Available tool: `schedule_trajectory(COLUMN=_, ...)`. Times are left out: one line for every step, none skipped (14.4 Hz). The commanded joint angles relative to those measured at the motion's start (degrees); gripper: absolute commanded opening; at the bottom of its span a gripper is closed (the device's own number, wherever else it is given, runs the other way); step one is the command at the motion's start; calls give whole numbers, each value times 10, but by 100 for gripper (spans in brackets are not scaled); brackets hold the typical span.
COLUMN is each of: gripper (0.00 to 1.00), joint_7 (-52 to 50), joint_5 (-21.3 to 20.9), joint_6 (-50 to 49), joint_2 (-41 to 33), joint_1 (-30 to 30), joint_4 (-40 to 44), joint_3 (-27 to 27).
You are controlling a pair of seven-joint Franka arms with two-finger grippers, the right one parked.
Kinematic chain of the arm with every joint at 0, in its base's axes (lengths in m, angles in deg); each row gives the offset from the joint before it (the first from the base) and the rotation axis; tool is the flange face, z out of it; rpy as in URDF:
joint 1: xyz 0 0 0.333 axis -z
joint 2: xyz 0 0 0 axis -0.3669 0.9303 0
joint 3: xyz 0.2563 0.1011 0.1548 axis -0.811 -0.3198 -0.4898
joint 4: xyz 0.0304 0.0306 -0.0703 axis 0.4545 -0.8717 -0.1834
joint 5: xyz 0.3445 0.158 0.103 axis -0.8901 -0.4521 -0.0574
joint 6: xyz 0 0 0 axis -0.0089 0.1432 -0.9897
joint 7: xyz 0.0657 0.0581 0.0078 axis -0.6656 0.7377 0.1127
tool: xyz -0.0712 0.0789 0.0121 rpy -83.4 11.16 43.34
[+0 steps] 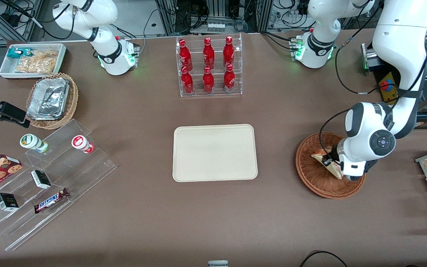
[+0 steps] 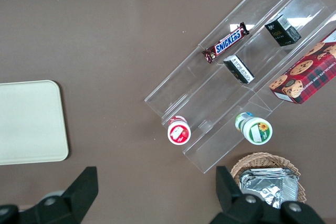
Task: Place sandwich from basket to tray
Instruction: 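Lift the sandwich and carry it over the cream tray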
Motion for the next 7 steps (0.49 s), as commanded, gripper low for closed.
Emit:
schedule_trajectory(gripper=11, joint_7=-6, joint_5=-4, joint_6=-57, joint_2=-3, joint_1=50, joint_4=65, joint_3=6)
schedule_trajectory(gripper=12, joint_7=-6, joint_5=-4, joint_6=-62, joint_2=-2, joint_1=71, joint_4=83, joint_3=6)
schedule_trajectory(gripper=11, joint_7=-8, joint_5=-4, joint_6=-67, joint_2=-1, joint_1=93, joint_4=95, joint_3=6)
schedule_trajectory(gripper=12, joint_7=-6, joint_5=-5, joint_6=-66, joint_2=0, joint_1=118, joint_4=100, joint_3=6)
schedule_trajectory(gripper=12, joint_7=-4, joint_5=-6, joint_6=-64, joint_2=0, joint_1=140, joint_4=103, joint_3=6)
schedule_trajectory(gripper=12, joint_7=-4, joint_5=-7, joint_6=-63, joint_2=1, joint_1=164, joint_4=105, joint_3=6)
schedule_trajectory(gripper=12, joint_7=-4, joint_5=-13, joint_6=-63, joint_2=5, joint_1=188, joint_4=112, joint_3=6)
